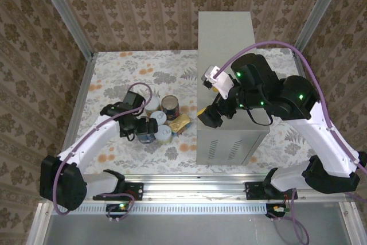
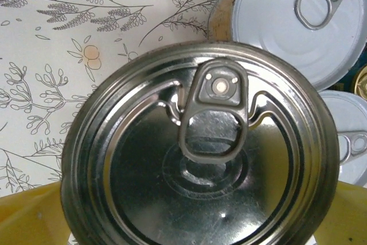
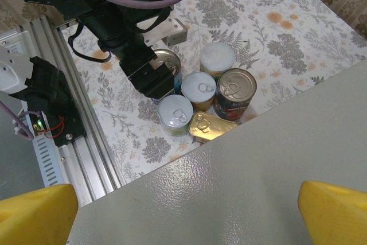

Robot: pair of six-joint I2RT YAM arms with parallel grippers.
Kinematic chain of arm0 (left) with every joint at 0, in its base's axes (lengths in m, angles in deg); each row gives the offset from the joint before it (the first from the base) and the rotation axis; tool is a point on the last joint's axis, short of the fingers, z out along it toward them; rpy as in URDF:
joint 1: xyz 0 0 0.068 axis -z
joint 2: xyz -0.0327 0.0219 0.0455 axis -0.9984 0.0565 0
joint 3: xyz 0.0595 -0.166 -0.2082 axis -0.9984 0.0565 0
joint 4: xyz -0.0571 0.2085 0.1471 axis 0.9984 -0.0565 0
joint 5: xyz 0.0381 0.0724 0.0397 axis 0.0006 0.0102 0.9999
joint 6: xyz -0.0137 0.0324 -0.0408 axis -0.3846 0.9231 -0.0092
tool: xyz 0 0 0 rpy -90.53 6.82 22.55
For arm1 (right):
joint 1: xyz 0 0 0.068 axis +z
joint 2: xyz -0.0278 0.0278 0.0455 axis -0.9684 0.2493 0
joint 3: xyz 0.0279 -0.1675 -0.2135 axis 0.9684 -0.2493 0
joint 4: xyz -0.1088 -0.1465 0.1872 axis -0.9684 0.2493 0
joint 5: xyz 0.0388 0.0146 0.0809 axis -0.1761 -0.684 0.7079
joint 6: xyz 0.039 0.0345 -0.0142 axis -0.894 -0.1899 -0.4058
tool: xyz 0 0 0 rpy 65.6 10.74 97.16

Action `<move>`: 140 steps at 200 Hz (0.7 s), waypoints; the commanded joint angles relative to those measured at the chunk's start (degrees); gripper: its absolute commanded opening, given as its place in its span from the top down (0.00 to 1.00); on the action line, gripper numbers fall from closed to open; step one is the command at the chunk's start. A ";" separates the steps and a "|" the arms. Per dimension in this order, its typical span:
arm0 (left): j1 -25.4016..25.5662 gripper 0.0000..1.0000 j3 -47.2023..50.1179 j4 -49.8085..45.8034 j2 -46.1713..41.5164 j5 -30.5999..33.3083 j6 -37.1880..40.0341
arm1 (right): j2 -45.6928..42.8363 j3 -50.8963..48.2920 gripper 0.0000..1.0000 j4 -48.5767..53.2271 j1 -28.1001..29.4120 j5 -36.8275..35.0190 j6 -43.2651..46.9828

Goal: Place and organize the canned foods onto the counter

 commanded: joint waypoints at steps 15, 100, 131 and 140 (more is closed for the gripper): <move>2.28 0.03 -2.16 -0.75 1.53 6.19 0.22 | -0.36 0.01 0.00 -0.72 0.49 -1.41 1.41; 3.97 0.24 -5.89 -4.59 3.19 11.58 -0.01 | -1.48 -1.56 0.00 -2.16 0.51 -1.58 1.60; 3.97 0.31 -9.95 -7.96 1.07 13.33 1.78 | -2.36 -3.24 0.00 -3.75 0.53 -0.72 1.95; 3.97 0.33 -11.59 -9.16 0.77 13.56 2.59 | -2.43 -3.54 0.00 -4.08 0.54 -0.23 2.04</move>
